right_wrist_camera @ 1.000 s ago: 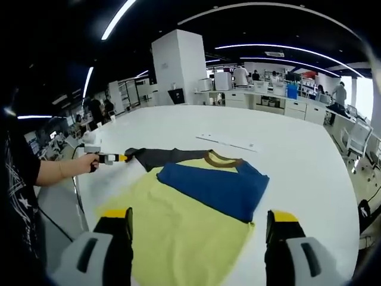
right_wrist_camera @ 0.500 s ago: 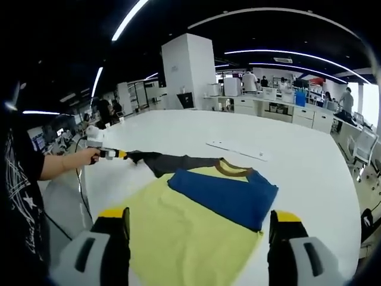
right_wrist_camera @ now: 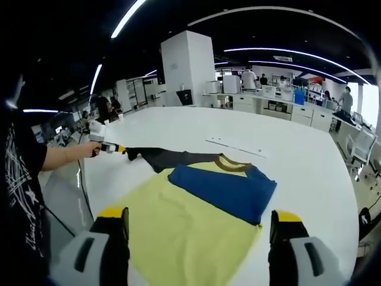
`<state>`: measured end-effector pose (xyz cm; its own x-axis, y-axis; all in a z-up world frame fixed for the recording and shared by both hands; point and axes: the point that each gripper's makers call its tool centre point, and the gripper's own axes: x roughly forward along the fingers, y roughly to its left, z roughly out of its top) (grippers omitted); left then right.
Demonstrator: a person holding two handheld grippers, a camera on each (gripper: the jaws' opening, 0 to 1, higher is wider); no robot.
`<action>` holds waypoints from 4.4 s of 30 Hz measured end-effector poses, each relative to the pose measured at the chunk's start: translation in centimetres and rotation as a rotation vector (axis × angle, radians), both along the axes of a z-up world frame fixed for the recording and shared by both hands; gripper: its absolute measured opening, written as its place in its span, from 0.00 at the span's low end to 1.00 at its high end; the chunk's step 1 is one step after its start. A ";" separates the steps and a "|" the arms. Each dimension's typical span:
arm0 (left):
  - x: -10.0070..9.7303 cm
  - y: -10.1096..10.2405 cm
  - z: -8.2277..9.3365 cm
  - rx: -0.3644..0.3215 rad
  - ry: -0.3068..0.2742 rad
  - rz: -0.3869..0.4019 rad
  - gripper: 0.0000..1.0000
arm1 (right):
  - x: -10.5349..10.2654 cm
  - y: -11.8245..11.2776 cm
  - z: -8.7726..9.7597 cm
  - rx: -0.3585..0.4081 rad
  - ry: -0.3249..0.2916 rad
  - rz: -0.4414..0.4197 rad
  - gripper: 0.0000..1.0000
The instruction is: Fold the garment on the visible template until the final outline fits inside the template.
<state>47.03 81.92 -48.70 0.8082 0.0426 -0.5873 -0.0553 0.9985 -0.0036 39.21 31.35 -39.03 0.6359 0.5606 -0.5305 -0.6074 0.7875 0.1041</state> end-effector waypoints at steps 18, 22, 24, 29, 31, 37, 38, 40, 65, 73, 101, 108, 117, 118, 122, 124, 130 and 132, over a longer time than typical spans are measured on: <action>0.1 3.4 -0.5 0.065 -0.005 0.055 0.21 | -0.4 -0.7 -0.4 -0.017 0.016 -0.042 0.99; 0.0 3.5 -0.1 0.065 -0.020 0.058 0.29 | -0.4 -0.6 -0.2 -0.002 0.016 -0.051 0.99; -0.2 3.5 -0.2 0.058 -0.016 0.070 0.35 | -0.4 -0.6 -0.1 0.001 0.014 -0.052 0.99; -1.3 2.9 -0.8 0.017 -0.007 0.120 0.45 | -0.4 -0.5 0.0 0.005 0.014 -0.053 0.99; -1.3 2.4 -1.2 0.003 -0.010 0.117 0.45 | -0.4 -0.5 0.0 0.008 0.013 -0.055 0.99; -1.4 1.4 -2.4 -0.008 0.012 0.095 0.44 | -0.5 -0.8 -0.1 0.010 0.019 -0.062 0.99; -1.4 1.5 -2.6 -0.009 0.015 0.097 0.44 | -0.5 -0.9 -0.1 0.010 0.019 -0.064 0.99; -1.8 0.9 -3.0 -0.016 0.030 0.112 0.44 | -0.4 -1.1 -0.1 0.013 0.017 -0.070 0.99; -2.9 -0.8 -4.5 -0.152 0.020 0.428 0.15 | -1.0 -2.4 -1.1 0.000 0.042 -0.119 0.98; -1.4 0.7 -5.0 -0.122 0.040 0.460 0.08 | -1.3 -2.4 -1.4 -0.005 0.046 -0.122 0.98; -2.4 3.0 -3.2 -0.048 0.072 0.235 0.01 | -1.7 -3.1 -1.5 -0.012 0.031 -0.134 0.99; -2.5 3.0 -3.1 -0.015 0.087 0.215 0.01 | -2.0 -3.1 -1.5 0.004 0.032 -0.145 0.99; -2.3 2.6 -2.0 -0.017 0.071 0.212 0.01 | -2.2 -2.9 -1.4 -0.002 0.026 -0.130 0.99; -2.2 2.6 -2.0 -0.012 0.071 0.208 0.00 | -2.3 -2.9 -1.5 -0.002 0.029 -0.128 0.99; -2.1 2.4 -1.9 -0.002 0.071 0.201 0.00 | -2.3 -2.9 -1.5 -0.010 0.030 -0.118 0.99; -1.9 2.2 -1.7 0.003 0.068 0.192 0.00 | -2.4 -2.9 -1.3 -0.015 0.021 -0.111 0.99; -0.9 0.8 -1.0 -0.024 0.059 0.157 0.00 | -2.6 -3.0 -1.6 -0.035 0.018 -0.103 0.99; -0.2 0.1 -0.5 -0.027 0.045 0.137 0.00 | -2.7 -2.9 -1.7 -0.036 0.018 -0.098 0.99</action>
<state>46.82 82.04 -49.25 0.7686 0.1347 -0.6254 -0.1919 0.9811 -0.0245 36.55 28.48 -40.72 0.6766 0.4767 -0.5612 -0.5259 0.8463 0.0848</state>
